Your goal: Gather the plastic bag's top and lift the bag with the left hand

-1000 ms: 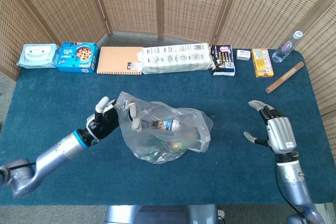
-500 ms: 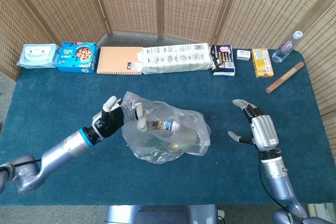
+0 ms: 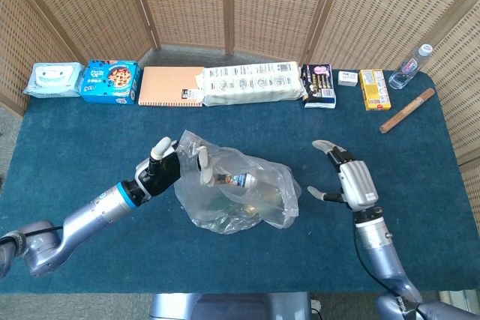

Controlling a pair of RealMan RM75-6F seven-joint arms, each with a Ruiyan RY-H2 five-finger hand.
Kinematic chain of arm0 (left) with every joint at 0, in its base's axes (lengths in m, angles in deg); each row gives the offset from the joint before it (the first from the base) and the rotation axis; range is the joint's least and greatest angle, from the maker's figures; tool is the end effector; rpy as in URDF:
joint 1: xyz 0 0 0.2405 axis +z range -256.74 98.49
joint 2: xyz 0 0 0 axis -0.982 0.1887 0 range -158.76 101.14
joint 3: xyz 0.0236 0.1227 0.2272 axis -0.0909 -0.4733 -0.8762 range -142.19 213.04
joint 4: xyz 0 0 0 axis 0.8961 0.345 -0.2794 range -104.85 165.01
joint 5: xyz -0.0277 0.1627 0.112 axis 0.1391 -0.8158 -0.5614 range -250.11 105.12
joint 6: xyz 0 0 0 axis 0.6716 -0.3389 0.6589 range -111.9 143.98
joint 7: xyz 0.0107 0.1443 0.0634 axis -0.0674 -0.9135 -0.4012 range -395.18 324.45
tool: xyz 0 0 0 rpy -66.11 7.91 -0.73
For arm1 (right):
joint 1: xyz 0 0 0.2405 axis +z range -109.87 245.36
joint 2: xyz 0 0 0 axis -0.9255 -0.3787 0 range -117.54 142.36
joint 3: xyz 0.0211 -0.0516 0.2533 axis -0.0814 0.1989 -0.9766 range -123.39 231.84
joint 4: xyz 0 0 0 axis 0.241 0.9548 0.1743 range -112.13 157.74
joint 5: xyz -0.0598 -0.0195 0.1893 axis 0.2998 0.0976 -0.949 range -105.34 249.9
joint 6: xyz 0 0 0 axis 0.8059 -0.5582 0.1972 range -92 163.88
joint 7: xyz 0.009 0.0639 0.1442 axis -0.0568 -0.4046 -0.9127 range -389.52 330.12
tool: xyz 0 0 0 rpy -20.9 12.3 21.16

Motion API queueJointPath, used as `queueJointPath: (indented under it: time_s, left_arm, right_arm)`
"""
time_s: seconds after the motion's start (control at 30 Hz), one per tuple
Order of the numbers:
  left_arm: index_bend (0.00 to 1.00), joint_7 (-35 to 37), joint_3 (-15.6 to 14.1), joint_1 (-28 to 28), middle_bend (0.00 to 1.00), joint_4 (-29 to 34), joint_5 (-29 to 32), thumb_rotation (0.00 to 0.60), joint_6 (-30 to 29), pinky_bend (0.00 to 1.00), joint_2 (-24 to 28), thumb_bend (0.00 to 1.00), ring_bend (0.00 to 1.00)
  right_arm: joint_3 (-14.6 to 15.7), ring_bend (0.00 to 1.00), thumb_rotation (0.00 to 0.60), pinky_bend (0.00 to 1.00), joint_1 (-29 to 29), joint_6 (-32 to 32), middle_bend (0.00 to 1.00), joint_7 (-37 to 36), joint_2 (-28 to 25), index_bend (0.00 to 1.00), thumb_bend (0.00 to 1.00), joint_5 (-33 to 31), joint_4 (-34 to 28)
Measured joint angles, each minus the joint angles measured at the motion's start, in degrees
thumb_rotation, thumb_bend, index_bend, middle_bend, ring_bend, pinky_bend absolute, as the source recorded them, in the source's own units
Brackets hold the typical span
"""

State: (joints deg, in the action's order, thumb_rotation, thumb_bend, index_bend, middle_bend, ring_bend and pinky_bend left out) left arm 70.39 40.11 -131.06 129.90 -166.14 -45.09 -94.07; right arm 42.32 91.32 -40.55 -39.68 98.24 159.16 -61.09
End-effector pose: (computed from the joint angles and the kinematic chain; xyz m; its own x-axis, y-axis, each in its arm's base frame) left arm -0.0549 0.3290 0.0914 -0.6450 0.7640 0.0158 0.3260 0.2565 0.9099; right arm -0.2015 -0.3044 0.0649 -0.0031 -0.0178 0.9998 -0.9453 -0.3262 -0.0088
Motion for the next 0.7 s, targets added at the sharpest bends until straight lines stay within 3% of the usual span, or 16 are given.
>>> queueJointPath:
  time_s: [0.7]
  left_arm:
    - [0.51,-2.05,1.0,-0.99,0.56,-1.98,1.49,0.0,1.85,0.41,-2.43,0.15,0.56]
  right_arm:
    - [-2.26,0.23,0.569,0.28,2.19,0.96,0.19,-3.04,5.21,0.16,0.08,-5.1,-4.1]
